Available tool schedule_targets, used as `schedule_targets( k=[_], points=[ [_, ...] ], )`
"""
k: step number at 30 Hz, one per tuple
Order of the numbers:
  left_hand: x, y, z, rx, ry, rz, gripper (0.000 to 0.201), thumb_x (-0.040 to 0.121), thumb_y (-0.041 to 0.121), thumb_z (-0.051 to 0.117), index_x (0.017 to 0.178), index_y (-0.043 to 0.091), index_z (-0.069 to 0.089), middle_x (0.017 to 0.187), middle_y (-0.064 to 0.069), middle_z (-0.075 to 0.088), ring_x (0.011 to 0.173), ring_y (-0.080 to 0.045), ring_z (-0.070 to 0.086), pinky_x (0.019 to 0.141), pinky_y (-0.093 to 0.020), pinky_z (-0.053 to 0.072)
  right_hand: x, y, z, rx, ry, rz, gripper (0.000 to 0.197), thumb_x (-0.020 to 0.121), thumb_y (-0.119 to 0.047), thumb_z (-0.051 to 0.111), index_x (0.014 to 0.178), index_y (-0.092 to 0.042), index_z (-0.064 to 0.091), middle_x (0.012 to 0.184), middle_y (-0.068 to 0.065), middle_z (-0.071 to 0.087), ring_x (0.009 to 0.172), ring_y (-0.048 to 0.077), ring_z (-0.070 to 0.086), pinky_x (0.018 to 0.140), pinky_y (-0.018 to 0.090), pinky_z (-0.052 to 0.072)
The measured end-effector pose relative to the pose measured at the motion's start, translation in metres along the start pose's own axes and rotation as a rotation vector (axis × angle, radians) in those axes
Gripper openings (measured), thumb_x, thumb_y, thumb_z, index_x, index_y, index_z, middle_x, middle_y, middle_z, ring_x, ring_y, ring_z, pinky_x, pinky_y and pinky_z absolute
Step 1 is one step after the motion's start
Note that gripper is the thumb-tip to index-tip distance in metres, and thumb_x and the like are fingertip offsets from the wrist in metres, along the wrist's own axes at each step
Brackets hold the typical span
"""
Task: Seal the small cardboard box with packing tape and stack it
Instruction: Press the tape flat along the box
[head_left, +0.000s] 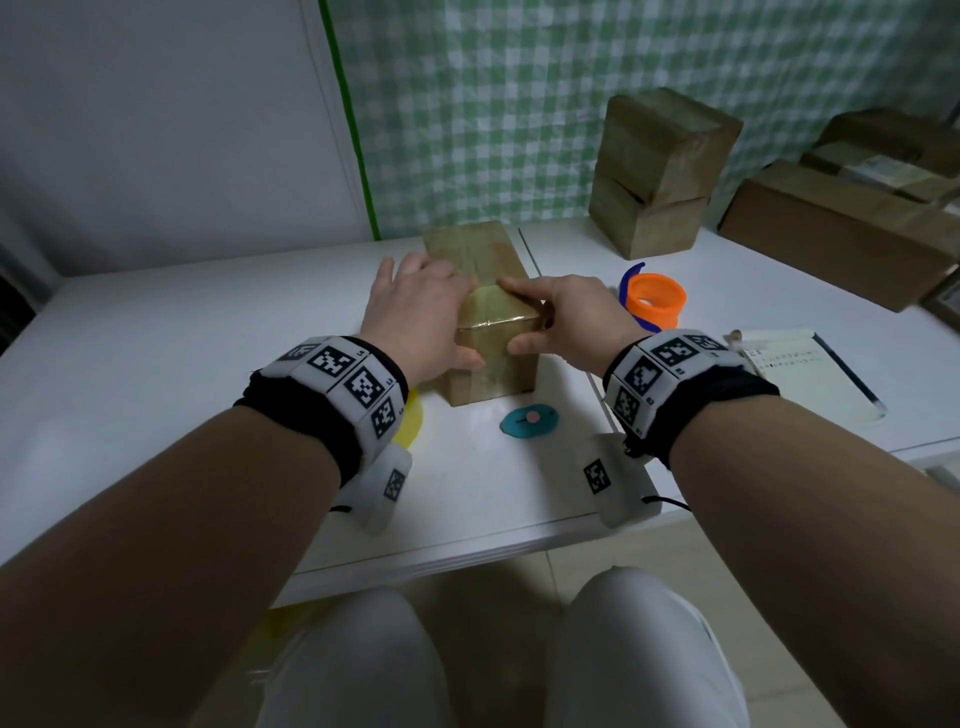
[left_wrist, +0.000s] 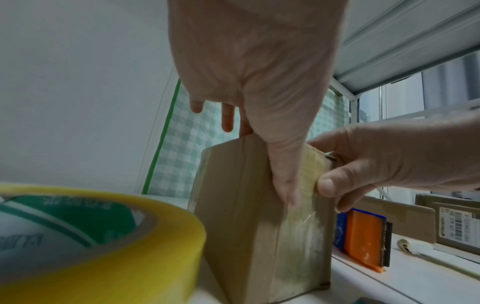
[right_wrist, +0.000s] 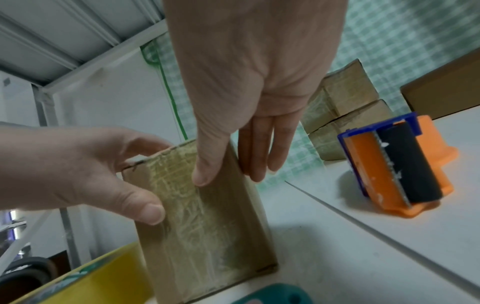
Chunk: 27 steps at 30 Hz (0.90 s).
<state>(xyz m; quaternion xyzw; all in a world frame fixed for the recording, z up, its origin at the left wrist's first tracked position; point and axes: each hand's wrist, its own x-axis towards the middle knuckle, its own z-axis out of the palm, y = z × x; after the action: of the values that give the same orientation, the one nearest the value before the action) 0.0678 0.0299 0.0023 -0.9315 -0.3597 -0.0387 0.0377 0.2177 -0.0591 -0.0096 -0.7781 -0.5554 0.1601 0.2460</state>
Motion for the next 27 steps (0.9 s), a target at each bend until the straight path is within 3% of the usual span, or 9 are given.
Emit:
schedule_targets(
  k=[4, 8, 11, 13, 15, 18, 20, 23, 27],
  points=[
    [-0.001, -0.005, -0.006, -0.034, -0.069, 0.006, 0.090, 0.064, 0.052, 0.075, 0.143, 0.032, 0.035, 0.146, 0.003, 0.044, 0.131, -0.029, 0.035, 0.112, -0.048, 0.027, -0.002, -0.003, -0.006, -0.070, -0.036, 0.002, 0.074, 0.076, -0.023, 0.076, 0.141, -0.033, 0.042, 0.129, 0.002, 0.060, 0.114, 0.020, 0.056, 0.094, 0.028, 0.042],
    [-0.005, -0.013, -0.011, -0.198, -0.159, -0.049, 0.097, 0.065, 0.049, 0.075, 0.147, 0.024, 0.029, 0.150, -0.005, 0.038, 0.134, -0.031, 0.037, 0.108, -0.045, 0.035, -0.010, -0.014, -0.012, -0.075, -0.053, 0.017, 0.078, 0.076, -0.043, 0.073, 0.144, -0.031, 0.037, 0.137, 0.000, 0.055, 0.122, 0.018, 0.052, 0.097, 0.026, 0.040],
    [-0.009, -0.015, -0.013, -0.450, -0.191, -0.150, 0.088, 0.067, 0.028, 0.079, 0.143, 0.017, 0.036, 0.125, -0.006, 0.057, 0.120, -0.026, 0.052, 0.089, -0.028, 0.043, -0.010, -0.026, -0.006, -0.106, -0.061, 0.057, 0.092, 0.071, -0.065, 0.064, 0.147, -0.026, 0.029, 0.139, 0.004, 0.051, 0.123, 0.022, 0.052, 0.099, 0.032, 0.044],
    [-0.010, -0.015, -0.013, -0.612, -0.220, -0.167, 0.084, 0.068, 0.010, 0.074, 0.144, 0.020, 0.037, 0.129, -0.002, 0.059, 0.120, -0.019, 0.054, 0.085, -0.024, 0.043, -0.006, -0.033, 0.000, -0.159, -0.075, 0.138, 0.103, 0.064, -0.078, 0.057, 0.148, -0.029, 0.022, 0.139, 0.011, 0.044, 0.121, 0.029, 0.052, 0.098, 0.038, 0.046],
    [-0.008, -0.015, -0.016, -0.735, -0.226, -0.151, 0.081, 0.072, -0.004, 0.065, 0.144, 0.022, 0.039, 0.137, -0.003, 0.056, 0.127, -0.016, 0.050, 0.086, -0.016, 0.042, 0.000, -0.034, 0.004, -0.184, -0.038, 0.215, 0.104, 0.061, -0.080, 0.055, 0.146, -0.032, 0.021, 0.137, 0.014, 0.040, 0.121, 0.033, 0.050, 0.096, 0.041, 0.046],
    [-0.002, -0.014, -0.022, -0.870, -0.275, -0.127, 0.074, 0.079, -0.016, 0.051, 0.144, 0.019, 0.039, 0.138, -0.002, 0.055, 0.117, -0.009, 0.049, 0.064, 0.001, 0.040, 0.010, -0.030, 0.007, -0.215, 0.058, 0.256, 0.091, 0.063, -0.071, 0.059, 0.138, -0.027, 0.032, 0.126, 0.014, 0.045, 0.116, 0.035, 0.050, 0.087, 0.040, 0.045],
    [0.007, -0.012, -0.025, -0.913, -0.306, -0.132, 0.071, 0.083, -0.014, 0.049, 0.146, 0.016, 0.036, 0.139, -0.006, 0.055, 0.111, -0.008, 0.049, 0.067, -0.003, 0.043, 0.018, -0.027, 0.006, -0.233, 0.129, 0.272, 0.085, 0.065, -0.069, 0.056, 0.134, -0.023, 0.037, 0.123, 0.016, 0.046, 0.114, 0.037, 0.049, 0.084, 0.040, 0.044],
    [0.021, -0.012, -0.025, -0.930, -0.241, -0.204, 0.064, 0.085, -0.007, 0.053, 0.144, 0.013, 0.039, 0.134, -0.008, 0.056, 0.110, -0.013, 0.051, 0.087, -0.021, 0.044, 0.036, -0.018, -0.002, -0.169, 0.230, 0.295, 0.079, 0.069, -0.059, 0.056, 0.135, -0.021, 0.034, 0.128, 0.017, 0.041, 0.121, 0.039, 0.042, 0.090, 0.043, 0.042],
    [0.037, -0.013, -0.017, -0.933, -0.198, -0.255, 0.056, 0.084, -0.001, 0.058, 0.138, 0.013, 0.048, 0.131, -0.008, 0.057, 0.118, -0.019, 0.054, 0.088, -0.022, 0.040, 0.063, 0.005, -0.017, -0.056, 0.396, 0.308, 0.078, 0.067, -0.050, 0.057, 0.137, -0.023, 0.033, 0.130, 0.020, 0.036, 0.122, 0.044, 0.040, 0.101, 0.047, 0.038]
  ],
)
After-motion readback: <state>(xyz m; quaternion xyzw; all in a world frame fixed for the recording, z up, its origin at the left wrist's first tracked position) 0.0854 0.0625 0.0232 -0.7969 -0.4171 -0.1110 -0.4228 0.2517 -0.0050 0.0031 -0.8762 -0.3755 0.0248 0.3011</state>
